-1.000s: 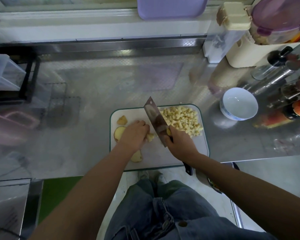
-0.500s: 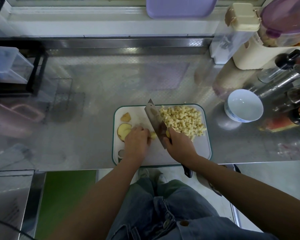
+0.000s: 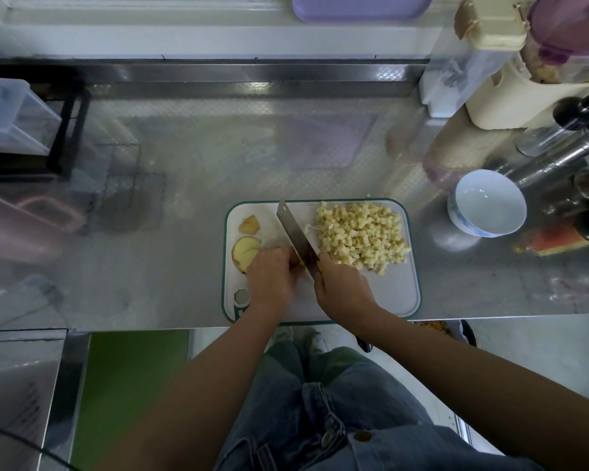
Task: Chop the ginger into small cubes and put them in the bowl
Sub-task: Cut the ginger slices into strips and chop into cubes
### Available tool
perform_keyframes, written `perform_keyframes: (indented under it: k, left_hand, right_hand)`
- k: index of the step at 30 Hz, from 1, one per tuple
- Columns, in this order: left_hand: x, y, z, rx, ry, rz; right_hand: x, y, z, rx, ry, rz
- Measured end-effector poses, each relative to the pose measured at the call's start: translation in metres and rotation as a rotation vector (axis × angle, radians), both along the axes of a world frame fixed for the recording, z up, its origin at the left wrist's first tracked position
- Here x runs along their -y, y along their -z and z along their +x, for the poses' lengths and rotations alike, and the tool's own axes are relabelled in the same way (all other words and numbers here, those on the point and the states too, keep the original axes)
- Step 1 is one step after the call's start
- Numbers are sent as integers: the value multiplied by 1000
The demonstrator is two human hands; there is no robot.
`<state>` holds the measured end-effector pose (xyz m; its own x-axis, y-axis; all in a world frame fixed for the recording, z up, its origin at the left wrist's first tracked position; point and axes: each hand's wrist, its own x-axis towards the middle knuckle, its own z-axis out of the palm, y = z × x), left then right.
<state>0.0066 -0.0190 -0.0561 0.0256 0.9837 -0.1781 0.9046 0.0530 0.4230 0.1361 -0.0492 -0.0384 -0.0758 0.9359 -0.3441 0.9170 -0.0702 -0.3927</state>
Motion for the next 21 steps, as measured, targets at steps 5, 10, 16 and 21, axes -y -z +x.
perform_keyframes:
  k: [5, 10, 16, 21]
  left_hand:
    - [-4, 0, -1, -8, 15, -63]
    - [-3, 0, -2, 40, 12, -60]
    - [3, 2, -13, 109, -19, -31]
    - [4, 0, -10, 92, -33, -34]
  right_hand:
    - [-4, 4, -4, 9, 17, 17]
    - [-19, 6, -4, -48, 39, 20]
    - [-15, -5, 3, -130, 22, 77]
    - [-6, -7, 1, -103, -12, 37]
